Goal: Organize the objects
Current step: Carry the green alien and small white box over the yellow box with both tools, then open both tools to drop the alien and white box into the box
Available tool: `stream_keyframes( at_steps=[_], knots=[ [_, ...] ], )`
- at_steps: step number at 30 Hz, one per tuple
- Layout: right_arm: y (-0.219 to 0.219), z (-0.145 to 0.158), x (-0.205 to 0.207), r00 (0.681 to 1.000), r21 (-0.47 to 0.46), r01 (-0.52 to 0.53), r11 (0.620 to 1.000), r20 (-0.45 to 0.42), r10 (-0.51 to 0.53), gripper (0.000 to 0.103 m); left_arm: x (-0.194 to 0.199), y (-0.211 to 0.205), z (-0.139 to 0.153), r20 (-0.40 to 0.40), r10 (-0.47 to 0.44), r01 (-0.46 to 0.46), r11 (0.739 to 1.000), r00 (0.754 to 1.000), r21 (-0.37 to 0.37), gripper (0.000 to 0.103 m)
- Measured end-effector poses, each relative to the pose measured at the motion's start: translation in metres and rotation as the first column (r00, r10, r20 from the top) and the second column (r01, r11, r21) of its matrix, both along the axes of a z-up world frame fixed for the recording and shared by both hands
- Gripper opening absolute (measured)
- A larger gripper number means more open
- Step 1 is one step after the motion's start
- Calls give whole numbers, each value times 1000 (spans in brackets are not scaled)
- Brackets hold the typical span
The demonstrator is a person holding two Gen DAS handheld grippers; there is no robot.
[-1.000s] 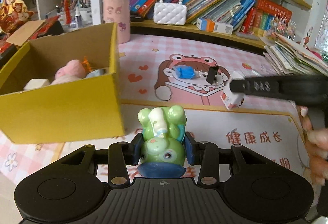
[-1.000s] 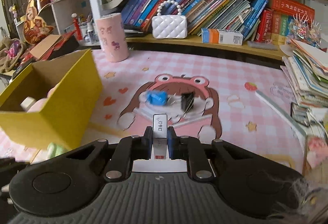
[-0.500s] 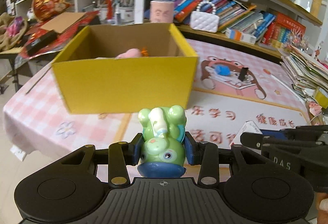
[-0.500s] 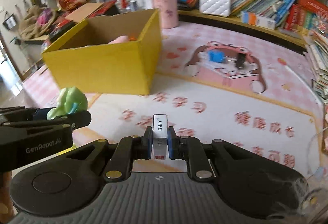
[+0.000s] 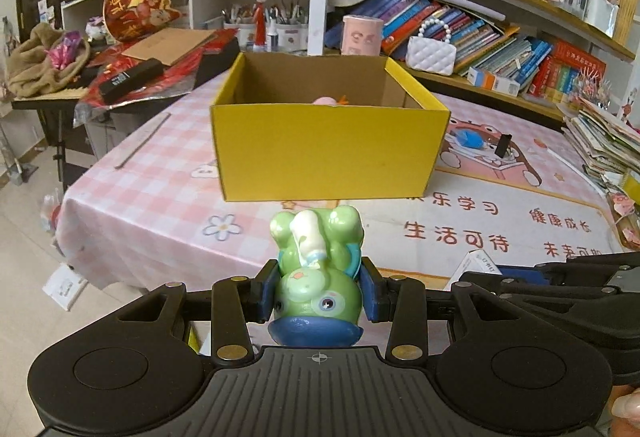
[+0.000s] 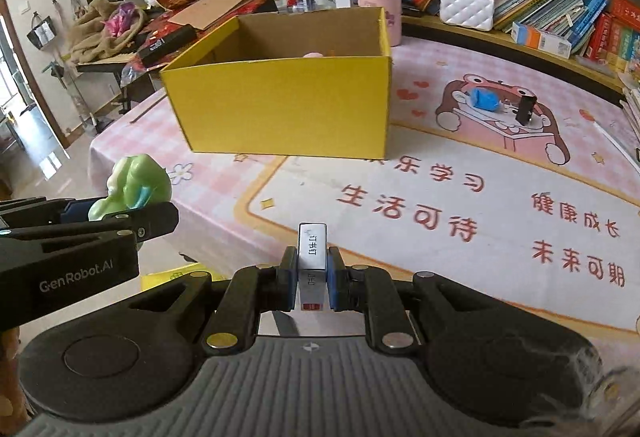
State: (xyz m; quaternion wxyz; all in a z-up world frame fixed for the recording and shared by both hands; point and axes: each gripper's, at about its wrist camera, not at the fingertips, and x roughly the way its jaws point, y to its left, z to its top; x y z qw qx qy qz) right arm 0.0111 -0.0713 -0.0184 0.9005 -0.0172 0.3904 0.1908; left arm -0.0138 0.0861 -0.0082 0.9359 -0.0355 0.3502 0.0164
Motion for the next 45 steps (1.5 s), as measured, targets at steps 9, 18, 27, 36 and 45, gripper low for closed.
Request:
stream_keyframes(
  at_steps=[9,18,27,36,45],
  knots=[
    [28,10,-5,999,-8,-15,1000,37,15,14,-8,27,13,64,-5,4,1000,998,8,39],
    [39,36,35,994,14,-3,1000,109,1,14,25,42,34,140,16,-14,1000,990,-17,39],
    [37,91,131,955,71,13,997,295,-33,14,104,40,63,228,10,-14,1000,974,13,39],
    [66,55,250,987,0,-51,999,150,50,14,189,35,24,81,12,-15,999,997,39,39],
    [94,16,302,990,-48,-123,991,-77,119,14,211,39,-2,-21,21,-20,999,1000,49,40]
  ],
)
